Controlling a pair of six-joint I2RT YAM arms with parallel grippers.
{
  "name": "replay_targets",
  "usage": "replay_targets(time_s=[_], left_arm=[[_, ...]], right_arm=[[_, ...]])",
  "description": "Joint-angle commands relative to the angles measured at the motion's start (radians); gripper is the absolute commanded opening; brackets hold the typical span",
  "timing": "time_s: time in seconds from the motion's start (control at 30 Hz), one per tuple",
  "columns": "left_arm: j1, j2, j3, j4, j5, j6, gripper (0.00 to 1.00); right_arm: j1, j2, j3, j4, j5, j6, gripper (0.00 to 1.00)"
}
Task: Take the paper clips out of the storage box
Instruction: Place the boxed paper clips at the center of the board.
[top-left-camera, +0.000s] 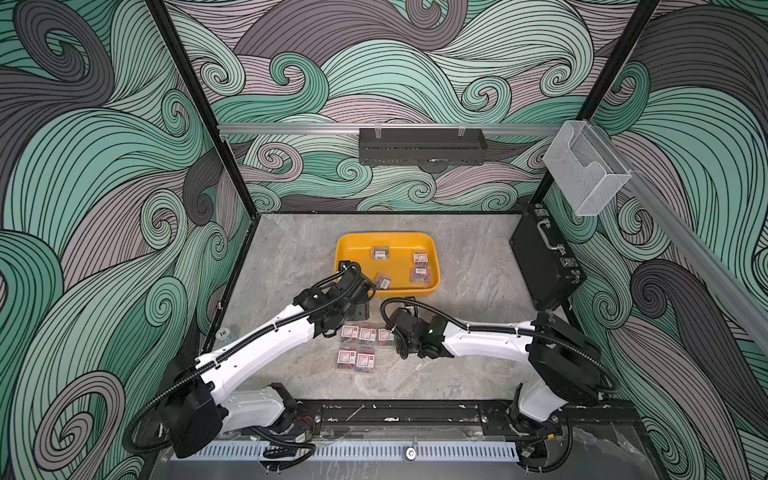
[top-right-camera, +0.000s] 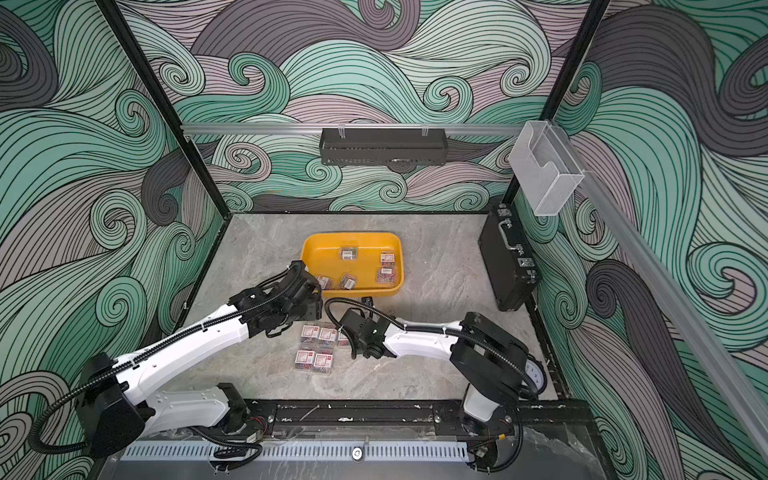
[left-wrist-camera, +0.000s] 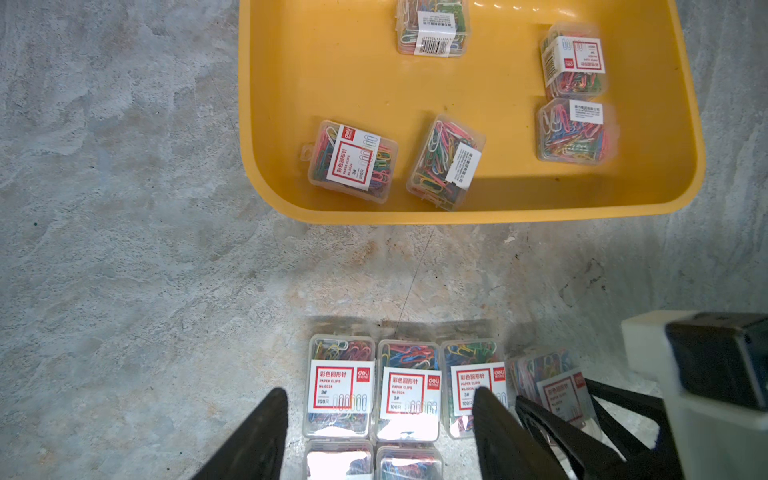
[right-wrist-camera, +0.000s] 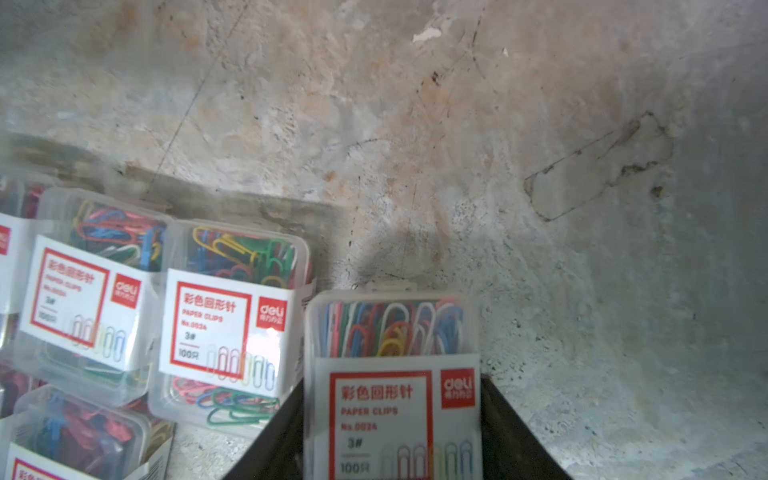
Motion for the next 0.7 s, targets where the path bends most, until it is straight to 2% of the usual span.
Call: replay_targets(time_s=[0.0, 0.37, 0.67], left_arm=[[0.007, -0.013, 0.011, -0.028, 0.000, -0.006, 0.69], [0.006, -0.018, 0.010, -0.029, -0.002, -0.006, 0.69], [0.005, -0.004, 0.015, -0.019, 0.008, -0.005, 0.69]], right_arm=[[0.004, 0.007, 0.005, 0.034, -0.009, 0.013, 0.57], [-0.019, -0.015, -0.009, 0.035, -0.024, 0.016, 0.64], [-0.043, -0.126, -0.084, 0.062, -0.095, -0.027, 0.68]])
